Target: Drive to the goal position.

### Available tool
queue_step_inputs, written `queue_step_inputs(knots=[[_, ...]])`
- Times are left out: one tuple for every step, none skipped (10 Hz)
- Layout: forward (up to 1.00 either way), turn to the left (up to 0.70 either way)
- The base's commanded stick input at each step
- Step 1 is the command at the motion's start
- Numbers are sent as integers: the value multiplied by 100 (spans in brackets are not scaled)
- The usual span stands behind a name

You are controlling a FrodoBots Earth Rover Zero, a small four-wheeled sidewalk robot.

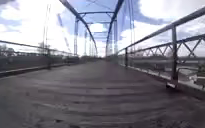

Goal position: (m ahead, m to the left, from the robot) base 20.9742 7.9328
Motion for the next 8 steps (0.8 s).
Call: queue_step_inputs(knots=[[100,0],[100,0],[100,0],[100,0],[100,0],[100,0],[100,0],[100,0]])
